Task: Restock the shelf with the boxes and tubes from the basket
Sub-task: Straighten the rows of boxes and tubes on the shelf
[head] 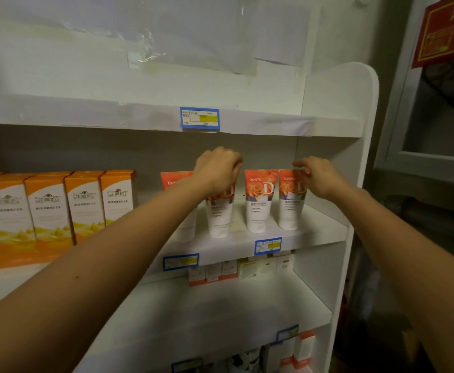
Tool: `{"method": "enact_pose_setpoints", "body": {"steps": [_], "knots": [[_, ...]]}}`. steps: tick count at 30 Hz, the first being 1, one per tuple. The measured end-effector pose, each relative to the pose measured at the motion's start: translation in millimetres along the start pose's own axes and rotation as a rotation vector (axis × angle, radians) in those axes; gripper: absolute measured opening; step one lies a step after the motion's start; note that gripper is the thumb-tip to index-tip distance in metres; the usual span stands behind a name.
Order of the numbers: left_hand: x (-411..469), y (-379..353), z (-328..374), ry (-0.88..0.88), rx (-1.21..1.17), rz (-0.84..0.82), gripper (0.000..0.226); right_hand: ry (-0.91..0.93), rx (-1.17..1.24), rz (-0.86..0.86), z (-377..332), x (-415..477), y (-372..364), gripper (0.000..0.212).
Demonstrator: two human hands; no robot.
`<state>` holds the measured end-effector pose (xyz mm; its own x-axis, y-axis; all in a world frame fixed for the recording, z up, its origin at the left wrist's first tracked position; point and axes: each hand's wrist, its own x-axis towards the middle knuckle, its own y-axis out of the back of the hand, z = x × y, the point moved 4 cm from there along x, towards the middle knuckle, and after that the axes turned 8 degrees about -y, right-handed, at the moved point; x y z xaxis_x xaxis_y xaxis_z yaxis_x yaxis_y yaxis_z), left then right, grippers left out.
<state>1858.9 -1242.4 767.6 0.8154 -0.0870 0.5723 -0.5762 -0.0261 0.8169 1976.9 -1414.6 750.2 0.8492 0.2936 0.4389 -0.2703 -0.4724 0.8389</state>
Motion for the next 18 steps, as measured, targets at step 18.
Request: {"method": "enact_pose_setpoints", "body": {"steps": [18], "knots": [[-0.3, -7.1, 3.6, 0.048, -0.035, -0.050, 0.041, 0.087, -0.036, 0.052, -6.4, -12.0, -2.2, 0.039]]}}
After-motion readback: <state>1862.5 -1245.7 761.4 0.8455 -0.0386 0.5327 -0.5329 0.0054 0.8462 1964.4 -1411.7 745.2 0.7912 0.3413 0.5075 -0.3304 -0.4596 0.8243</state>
